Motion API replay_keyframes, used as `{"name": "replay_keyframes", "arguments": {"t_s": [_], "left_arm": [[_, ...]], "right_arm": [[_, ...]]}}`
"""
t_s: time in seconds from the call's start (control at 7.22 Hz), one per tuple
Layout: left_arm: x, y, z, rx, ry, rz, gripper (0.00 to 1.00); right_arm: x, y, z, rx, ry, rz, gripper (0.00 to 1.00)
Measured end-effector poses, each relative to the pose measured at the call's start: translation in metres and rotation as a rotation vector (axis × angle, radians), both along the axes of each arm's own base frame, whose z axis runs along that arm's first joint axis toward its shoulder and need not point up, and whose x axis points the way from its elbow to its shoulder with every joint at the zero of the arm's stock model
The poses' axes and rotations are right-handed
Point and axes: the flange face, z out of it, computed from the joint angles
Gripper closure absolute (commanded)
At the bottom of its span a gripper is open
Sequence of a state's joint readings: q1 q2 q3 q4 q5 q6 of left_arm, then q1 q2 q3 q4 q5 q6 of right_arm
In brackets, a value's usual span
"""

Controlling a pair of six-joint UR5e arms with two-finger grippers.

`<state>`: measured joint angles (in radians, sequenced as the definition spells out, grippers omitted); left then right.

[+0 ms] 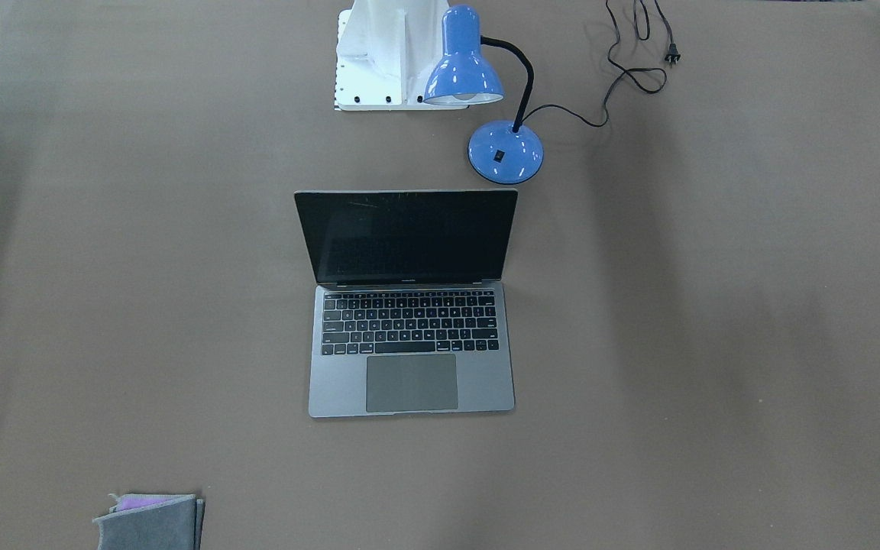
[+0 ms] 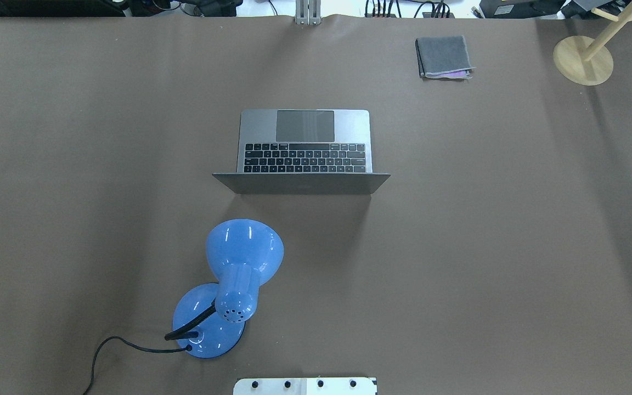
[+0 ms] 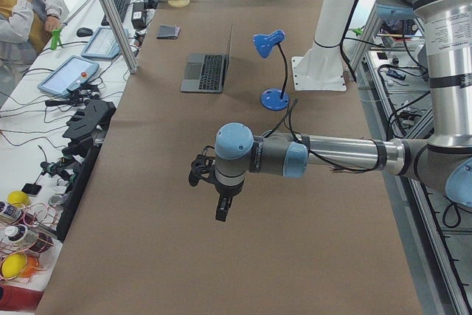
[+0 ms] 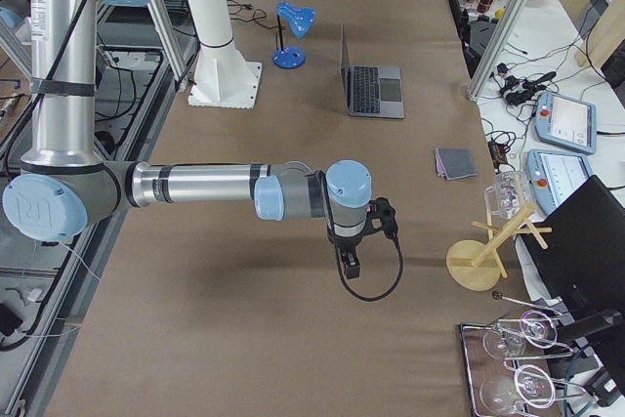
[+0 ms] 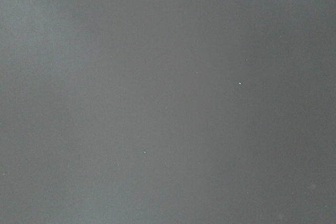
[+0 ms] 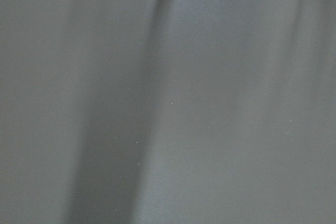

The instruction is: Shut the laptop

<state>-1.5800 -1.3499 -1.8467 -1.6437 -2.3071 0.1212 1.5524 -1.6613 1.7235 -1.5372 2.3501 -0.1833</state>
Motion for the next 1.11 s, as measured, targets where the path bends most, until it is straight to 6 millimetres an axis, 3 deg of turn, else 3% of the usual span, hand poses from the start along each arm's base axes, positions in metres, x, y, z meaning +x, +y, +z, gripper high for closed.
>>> {"name": "replay_keyframes", "arguments": {"t_s": [1.11], "left_arm": [[0.0003,0.0087,-0.0071,0.015,0.002,0.0,0.02]], "right_arm": [[-0.0003,-0.0002,-0.0022,0.005,-0.005,0.0,0.0]]}}
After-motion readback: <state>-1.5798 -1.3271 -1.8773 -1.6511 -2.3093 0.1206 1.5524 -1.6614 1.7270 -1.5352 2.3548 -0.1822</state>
